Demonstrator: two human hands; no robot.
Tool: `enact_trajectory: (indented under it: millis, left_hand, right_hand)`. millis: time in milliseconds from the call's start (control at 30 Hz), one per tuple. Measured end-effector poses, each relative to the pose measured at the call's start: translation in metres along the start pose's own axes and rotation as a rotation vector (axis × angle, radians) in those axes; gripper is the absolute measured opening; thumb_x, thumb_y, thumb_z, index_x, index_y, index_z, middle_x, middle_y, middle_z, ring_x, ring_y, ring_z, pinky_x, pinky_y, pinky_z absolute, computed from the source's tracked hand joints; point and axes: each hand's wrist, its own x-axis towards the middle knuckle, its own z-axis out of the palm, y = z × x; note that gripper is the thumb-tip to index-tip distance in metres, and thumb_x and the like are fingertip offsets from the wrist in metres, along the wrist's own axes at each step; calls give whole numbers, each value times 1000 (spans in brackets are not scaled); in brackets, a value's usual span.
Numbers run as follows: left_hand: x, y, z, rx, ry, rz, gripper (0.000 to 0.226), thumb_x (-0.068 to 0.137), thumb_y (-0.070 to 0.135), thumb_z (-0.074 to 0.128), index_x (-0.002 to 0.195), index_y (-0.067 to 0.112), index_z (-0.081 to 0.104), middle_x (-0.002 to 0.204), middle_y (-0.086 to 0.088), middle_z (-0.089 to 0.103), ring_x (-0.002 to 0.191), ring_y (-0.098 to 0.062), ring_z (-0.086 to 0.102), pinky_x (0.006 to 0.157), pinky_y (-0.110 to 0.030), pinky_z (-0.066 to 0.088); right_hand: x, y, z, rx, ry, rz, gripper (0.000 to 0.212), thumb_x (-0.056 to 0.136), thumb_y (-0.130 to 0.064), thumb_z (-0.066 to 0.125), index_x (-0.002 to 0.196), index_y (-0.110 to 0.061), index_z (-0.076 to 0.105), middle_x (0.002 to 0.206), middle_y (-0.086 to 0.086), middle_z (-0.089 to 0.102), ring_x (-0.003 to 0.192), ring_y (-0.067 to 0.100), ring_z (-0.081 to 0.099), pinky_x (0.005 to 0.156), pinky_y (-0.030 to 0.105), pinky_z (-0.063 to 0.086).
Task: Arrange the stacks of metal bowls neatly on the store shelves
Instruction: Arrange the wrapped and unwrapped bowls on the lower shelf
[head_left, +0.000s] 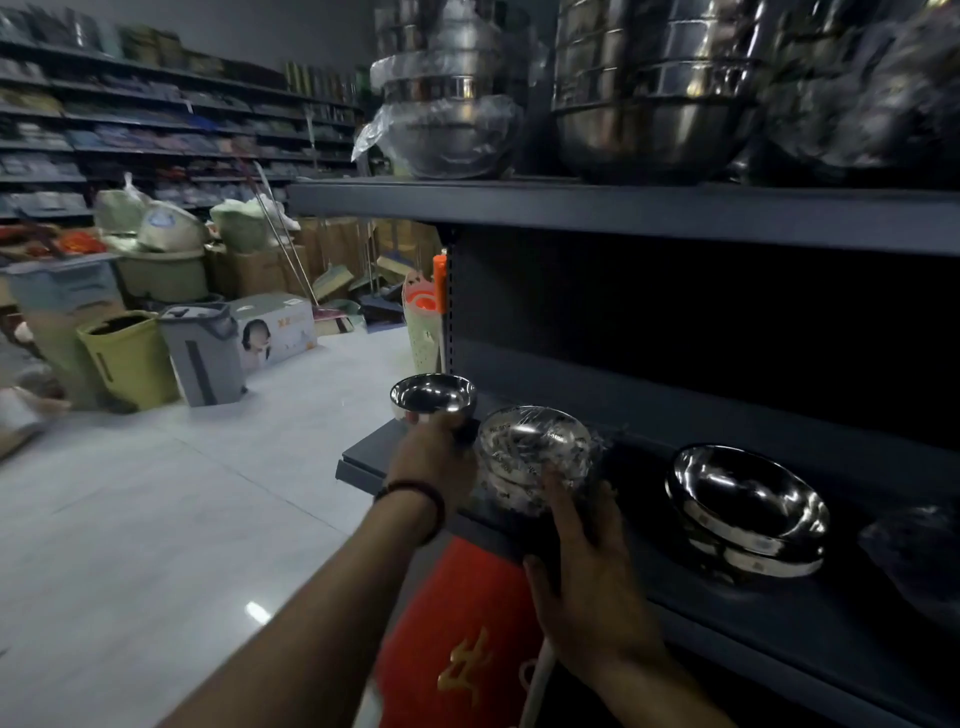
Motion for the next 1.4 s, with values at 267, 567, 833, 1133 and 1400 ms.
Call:
enact_trajectory:
  millis: [267, 567, 833, 1133, 1400]
  left_hand:
    - [44, -9, -35, 259, 9, -2, 49, 88, 24, 72, 135, 30, 62, 140, 1, 54, 114, -28, 65, 94, -45, 58]
    - [55, -21, -2, 257, -36, -1, 22, 98, 26, 57, 115, 31, 71, 121, -9, 71, 107, -34, 67, 88, -39, 54]
    - [37, -9, -24, 99, 133, 50, 36, 93, 6, 65, 125, 22, 72, 123, -13, 72, 111, -36, 67, 94, -41, 55]
    - [-14, 43, -64, -33, 192, 417, 25, 95, 13, 68, 116, 27, 72, 108, 1, 73, 97, -23, 68, 83, -30, 53]
    - [-47, 54, -39, -72, -13, 433, 35, 96, 11, 66, 124, 30, 71, 122, 1, 72, 110, -20, 67, 93, -28, 51]
  right_hand:
    - [6, -2, 4, -40, 30, -34, 90, 104, -47, 51, 153, -65, -23, 169, -5, -39, 162, 23, -19, 130, 41, 17]
    - [5, 2, 4, -62, 31, -54, 90, 105, -43, 47, 155, -60, -26, 168, -3, -41, 163, 23, -15, 129, 42, 22]
    - [-2, 2, 4, -114, -6, -73, 91, 103, -46, 46, 153, -61, -28, 168, 0, -41, 163, 26, -4, 128, 43, 26]
    - [4, -20, -16, -159, -141, 25, 88, 106, -43, 51, 156, -61, -19, 172, -2, -33, 163, 32, -6, 128, 48, 21]
    - [1, -18, -21, -80, -100, 52, 81, 105, -47, 51, 164, -50, -4, 177, -5, -10, 163, 27, 4, 130, 41, 20]
